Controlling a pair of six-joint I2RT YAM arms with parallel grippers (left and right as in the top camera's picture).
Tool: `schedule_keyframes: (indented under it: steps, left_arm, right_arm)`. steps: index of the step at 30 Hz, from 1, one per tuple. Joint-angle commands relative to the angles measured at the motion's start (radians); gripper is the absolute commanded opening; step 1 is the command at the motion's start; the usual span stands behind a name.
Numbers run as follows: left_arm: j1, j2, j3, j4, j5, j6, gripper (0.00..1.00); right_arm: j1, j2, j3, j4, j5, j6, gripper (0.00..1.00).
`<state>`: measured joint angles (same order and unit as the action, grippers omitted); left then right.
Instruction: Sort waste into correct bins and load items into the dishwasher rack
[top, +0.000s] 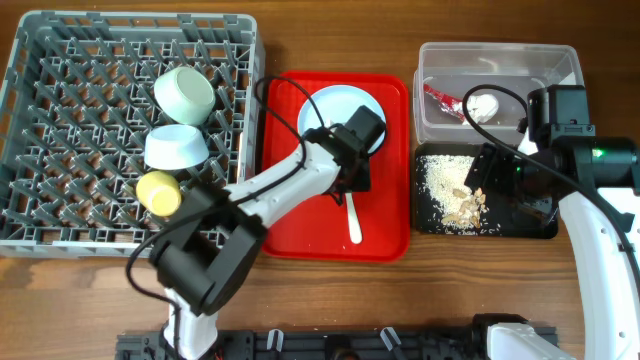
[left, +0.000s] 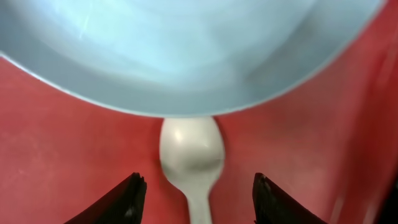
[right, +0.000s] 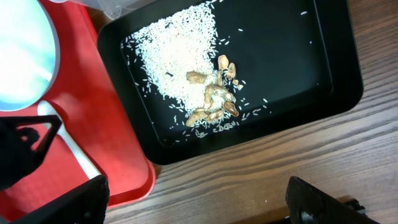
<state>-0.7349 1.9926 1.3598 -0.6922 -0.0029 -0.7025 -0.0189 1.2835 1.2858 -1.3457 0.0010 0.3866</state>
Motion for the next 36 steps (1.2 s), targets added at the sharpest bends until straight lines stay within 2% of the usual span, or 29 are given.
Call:
schedule_keyframes:
  steps: [1, 5, 8, 13, 16, 19, 22, 32, 34, 36]
  left_arm:
    - [-0.002, 0.051, 0.01, 0.021, -0.077, -0.021, 0.56]
    - [-0.002, 0.059, 0.009, 0.063, -0.104, -0.016, 0.58]
    - [-0.003, 0.06, 0.007, 0.063, -0.104, -0.016, 0.52]
    - [-0.011, 0.073, -0.003, 0.045, -0.103, -0.016, 0.51]
    - [-0.029, 0.087, -0.003, 0.045, -0.103, -0.016, 0.46]
    - [-0.042, 0.095, -0.003, 0.046, -0.103, -0.016, 0.47]
    - [-0.042, 0.095, -0.003, 0.045, -0.103, -0.016, 0.38]
    - [-0.024, 0.084, -0.003, -0.035, -0.104, -0.009, 0.28]
    - [-0.018, 0.072, -0.003, -0.048, -0.104, -0.009, 0.14]
    - [-0.018, 0.065, -0.003, -0.049, -0.104, -0.009, 0.11]
  right_arm:
    - [-0.002, -0.011, 0.019, 0.002, -0.001, -0.018, 0.92]
    - [-0.002, -0.011, 0.019, 0.003, -0.001, -0.018, 0.91]
    - [-0.002, -0.011, 0.019, 0.006, -0.001, -0.018, 0.92]
    - [-0.002, -0.011, 0.019, 0.01, -0.001, -0.018, 0.92]
    - [-0.002, -0.011, 0.019, 0.009, -0.001, -0.018, 0.92]
    - [-0.002, -0.011, 0.019, 0.009, -0.001, -0.018, 0.92]
    - [-0.002, -0.011, 0.019, 0.009, -0.001, -0.02, 0.92]
    - [-0.002, -0.011, 0.019, 0.009, -0.001, -0.028, 0.93]
    - [-0.002, -0.011, 0.019, 0.009, -0.001, -0.028, 0.93]
    - [-0.002, -0.011, 0.019, 0.009, -0.001, -0.028, 0.93]
